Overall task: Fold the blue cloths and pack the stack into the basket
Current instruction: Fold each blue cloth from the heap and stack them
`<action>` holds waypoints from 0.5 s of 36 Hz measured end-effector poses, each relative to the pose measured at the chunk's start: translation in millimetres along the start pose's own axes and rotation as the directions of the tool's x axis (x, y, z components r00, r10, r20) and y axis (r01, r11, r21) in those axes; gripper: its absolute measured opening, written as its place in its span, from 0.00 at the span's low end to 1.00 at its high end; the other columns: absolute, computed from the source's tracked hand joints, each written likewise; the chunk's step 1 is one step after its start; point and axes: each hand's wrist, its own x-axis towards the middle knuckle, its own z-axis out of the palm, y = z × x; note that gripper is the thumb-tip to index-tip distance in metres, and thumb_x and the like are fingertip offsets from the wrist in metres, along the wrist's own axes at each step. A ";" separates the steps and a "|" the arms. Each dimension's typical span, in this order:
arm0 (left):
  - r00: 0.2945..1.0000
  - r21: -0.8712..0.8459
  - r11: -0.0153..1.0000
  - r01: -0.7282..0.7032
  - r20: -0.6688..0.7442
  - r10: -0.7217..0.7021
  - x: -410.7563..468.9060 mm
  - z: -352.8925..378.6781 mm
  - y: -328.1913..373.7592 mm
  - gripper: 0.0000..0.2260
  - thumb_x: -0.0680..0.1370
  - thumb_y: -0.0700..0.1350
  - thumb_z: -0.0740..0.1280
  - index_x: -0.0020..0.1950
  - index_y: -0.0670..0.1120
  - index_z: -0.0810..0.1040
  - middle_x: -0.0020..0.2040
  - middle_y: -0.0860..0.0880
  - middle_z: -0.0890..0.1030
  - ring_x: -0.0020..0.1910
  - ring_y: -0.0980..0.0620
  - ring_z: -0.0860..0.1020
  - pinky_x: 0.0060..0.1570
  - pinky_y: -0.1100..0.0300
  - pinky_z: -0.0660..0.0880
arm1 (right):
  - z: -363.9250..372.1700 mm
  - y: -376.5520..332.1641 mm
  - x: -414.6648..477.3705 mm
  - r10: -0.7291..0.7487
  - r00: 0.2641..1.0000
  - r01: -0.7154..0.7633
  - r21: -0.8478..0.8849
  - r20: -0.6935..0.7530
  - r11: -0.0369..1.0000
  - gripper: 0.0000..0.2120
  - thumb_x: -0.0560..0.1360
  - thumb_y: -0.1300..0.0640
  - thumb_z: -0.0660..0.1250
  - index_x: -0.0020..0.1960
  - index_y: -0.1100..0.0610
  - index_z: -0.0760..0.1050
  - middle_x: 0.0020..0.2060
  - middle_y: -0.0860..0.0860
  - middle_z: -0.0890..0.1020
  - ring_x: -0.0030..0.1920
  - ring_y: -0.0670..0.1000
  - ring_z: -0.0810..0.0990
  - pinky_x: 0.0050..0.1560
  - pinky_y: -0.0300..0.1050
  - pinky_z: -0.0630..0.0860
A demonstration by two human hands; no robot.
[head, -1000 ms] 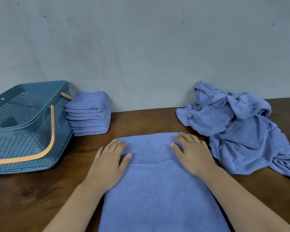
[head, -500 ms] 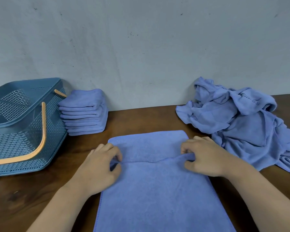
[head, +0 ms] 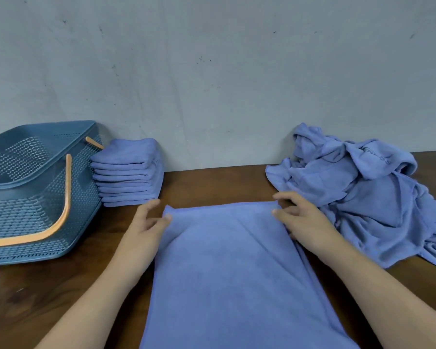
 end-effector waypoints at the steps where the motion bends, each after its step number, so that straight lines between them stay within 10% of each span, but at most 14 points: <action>1: 0.999 0.028 0.999 -0.019 0.034 0.018 -0.5 -0.6 0.5 0.17 0.82 0.51 0.72 0.68 0.65 0.75 0.56 0.56 0.84 0.57 0.58 0.81 0.60 0.57 0.74 | 0.0 3.3 0.4 -0.027 1.000 0.028 -0.085 0.010 0.996 0.11 0.79 0.57 0.72 0.56 0.42 0.80 0.33 0.57 0.76 0.34 0.50 0.72 0.40 0.47 0.70; 4: 0.994 0.095 0.993 -0.070 0.086 0.061 -1.0 0.9 -0.6 0.12 0.81 0.43 0.73 0.59 0.60 0.81 0.53 0.52 0.86 0.49 0.56 0.84 0.51 0.59 0.76 | 2.3 10.0 1.5 -0.059 0.998 0.055 -0.200 -0.017 0.978 0.12 0.76 0.62 0.74 0.49 0.44 0.83 0.31 0.42 0.75 0.33 0.42 0.72 0.42 0.40 0.70; 11: 0.993 0.237 0.966 -0.106 0.069 0.092 5.3 1.6 -11.7 0.08 0.80 0.45 0.73 0.55 0.58 0.84 0.46 0.43 0.85 0.42 0.41 0.81 0.39 0.59 0.72 | 7.4 9.7 -1.0 -0.098 0.991 0.066 -0.314 -0.090 0.947 0.20 0.78 0.69 0.65 0.58 0.46 0.81 0.38 0.40 0.75 0.33 0.36 0.76 0.35 0.30 0.70; 14: 0.984 0.346 0.922 -0.176 0.068 0.162 2.2 4.0 -9.9 0.10 0.80 0.44 0.72 0.58 0.59 0.82 0.40 0.45 0.82 0.32 0.55 0.75 0.32 0.69 0.70 | 7.0 10.0 1.7 -0.114 0.984 0.054 -0.387 -0.134 0.921 0.22 0.79 0.68 0.64 0.68 0.49 0.80 0.48 0.42 0.78 0.42 0.40 0.78 0.45 0.33 0.71; 18: 0.960 0.438 0.856 -0.275 0.081 0.267 -5.2 8.5 -9.0 0.13 0.80 0.41 0.70 0.61 0.56 0.82 0.53 0.61 0.80 0.48 0.64 0.77 0.43 0.76 0.70 | 9.3 10.9 -0.6 -0.131 0.990 0.071 -0.623 -0.052 0.779 0.21 0.81 0.59 0.63 0.73 0.47 0.76 0.64 0.41 0.78 0.56 0.46 0.80 0.53 0.46 0.79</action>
